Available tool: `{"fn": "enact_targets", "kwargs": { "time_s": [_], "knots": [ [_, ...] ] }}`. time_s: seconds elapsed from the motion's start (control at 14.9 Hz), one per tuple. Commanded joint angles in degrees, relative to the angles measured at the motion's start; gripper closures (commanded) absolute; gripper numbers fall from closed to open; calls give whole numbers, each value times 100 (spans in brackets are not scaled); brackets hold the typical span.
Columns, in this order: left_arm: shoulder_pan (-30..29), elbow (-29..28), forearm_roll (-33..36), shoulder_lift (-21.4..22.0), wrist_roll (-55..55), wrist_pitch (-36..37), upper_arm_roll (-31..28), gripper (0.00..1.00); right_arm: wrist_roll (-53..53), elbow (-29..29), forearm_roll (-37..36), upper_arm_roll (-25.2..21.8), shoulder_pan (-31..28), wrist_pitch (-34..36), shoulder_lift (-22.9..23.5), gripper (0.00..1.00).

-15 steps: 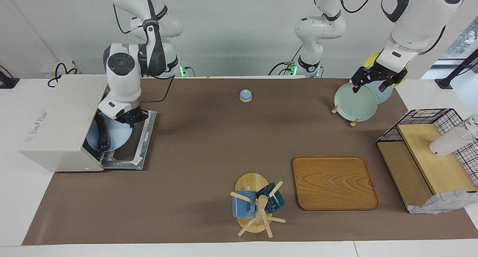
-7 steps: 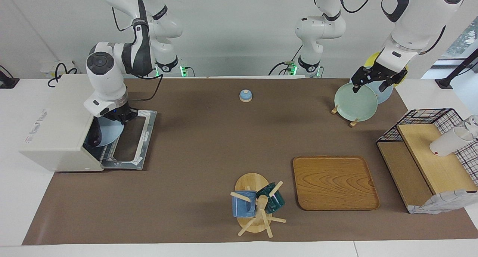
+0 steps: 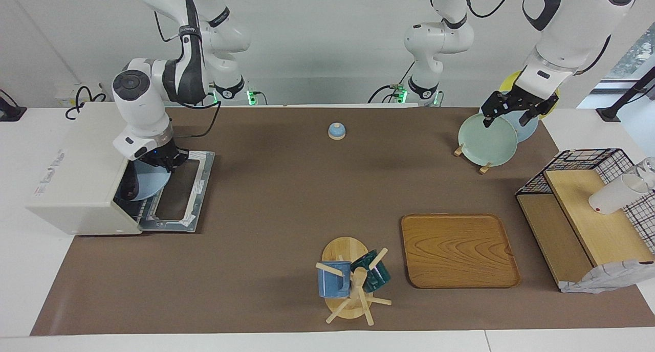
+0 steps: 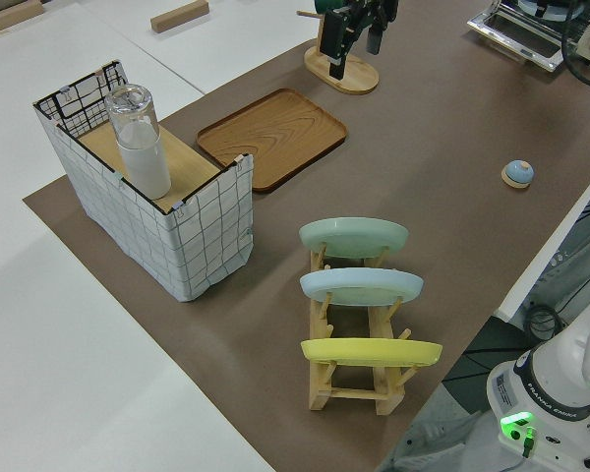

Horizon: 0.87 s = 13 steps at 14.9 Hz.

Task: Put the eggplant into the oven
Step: 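Slide the plate into the open oven with the right gripper, then release the plate and draw the right gripper back out of the oven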

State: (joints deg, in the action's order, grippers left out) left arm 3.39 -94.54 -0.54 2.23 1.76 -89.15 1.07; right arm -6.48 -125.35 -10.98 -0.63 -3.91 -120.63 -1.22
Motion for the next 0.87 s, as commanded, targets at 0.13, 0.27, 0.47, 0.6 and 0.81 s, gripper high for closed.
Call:
{"fn": "enact_targets", "kwargs": {
  "time_s": [0.13, 0.27, 0.47, 0.6, 0.81],
  "knots": [
    [-49, -29, -34, 58, -62, 29, 7, 0, -363, 879, 657, 133, -75, 767, 236, 84],
    [-40, -21, -34, 58, -62, 29, 16, 0, -276, 951, 808, 143, 231, 682, 306, 92],
    [-40, -21, -34, 58, -62, 29, 16, 0, 627, 689, 826, 142, 837, -2, 341, 100],
    [-40, -29, -34, 58, -62, 38, 7, 0, 1015, 469, 826, 142, 1023, -451, 464, 100],
    [-40, -29, -34, 58, -62, 38, 7, 0, 1105, 64, 826, 142, 1050, -1128, 692, 100]
  ]
}}
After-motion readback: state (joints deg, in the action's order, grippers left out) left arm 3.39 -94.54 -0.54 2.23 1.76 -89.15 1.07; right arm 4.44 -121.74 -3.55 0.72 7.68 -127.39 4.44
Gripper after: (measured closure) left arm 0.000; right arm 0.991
